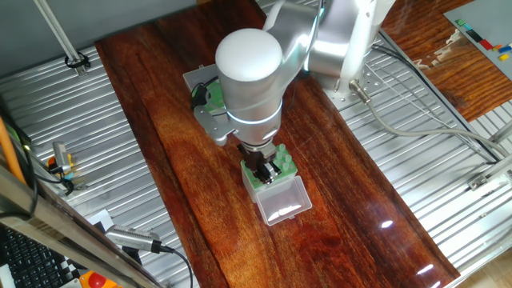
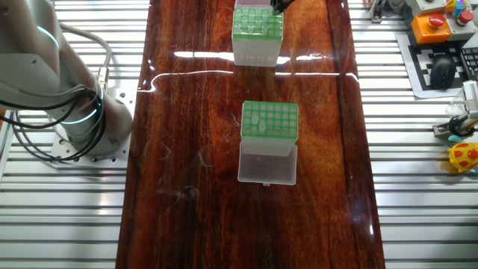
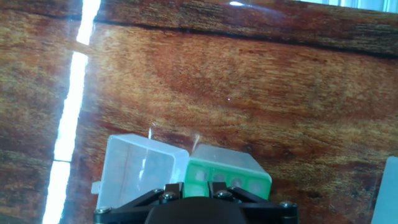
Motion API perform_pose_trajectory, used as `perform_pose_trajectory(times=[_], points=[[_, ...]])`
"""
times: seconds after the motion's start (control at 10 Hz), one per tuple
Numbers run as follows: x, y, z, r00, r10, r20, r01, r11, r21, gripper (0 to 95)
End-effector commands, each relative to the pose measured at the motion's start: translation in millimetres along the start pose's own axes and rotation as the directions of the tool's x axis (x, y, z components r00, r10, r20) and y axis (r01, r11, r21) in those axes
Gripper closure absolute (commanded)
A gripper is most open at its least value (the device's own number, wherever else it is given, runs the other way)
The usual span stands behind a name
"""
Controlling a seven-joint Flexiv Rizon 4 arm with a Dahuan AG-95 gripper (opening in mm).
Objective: Transfer all large pipette tips from one holder to another
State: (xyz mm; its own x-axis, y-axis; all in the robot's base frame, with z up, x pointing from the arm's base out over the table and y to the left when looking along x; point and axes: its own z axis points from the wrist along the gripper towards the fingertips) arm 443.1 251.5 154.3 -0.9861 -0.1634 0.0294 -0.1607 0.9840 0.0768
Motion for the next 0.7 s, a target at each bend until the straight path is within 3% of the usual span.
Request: perform_pose_trajectory(times=[0.1,0.5,0.6,0.7], points=[[1.0,-0.5,0.7,1.000,-0.002,0.001,0.002,1.000,0.000,76.0],[0.8,-0.8,1.8,1.000,-0.002,0.003,0.002,1.000,0.001,76.0],[0.7,-0.9,2.4,1.000,-0.002,0.004,0.002,1.000,0.001,95.0],[0.7,-0.9,2.6,1.000,-0.002,0.004,0.002,1.000,0.001,95.0]])
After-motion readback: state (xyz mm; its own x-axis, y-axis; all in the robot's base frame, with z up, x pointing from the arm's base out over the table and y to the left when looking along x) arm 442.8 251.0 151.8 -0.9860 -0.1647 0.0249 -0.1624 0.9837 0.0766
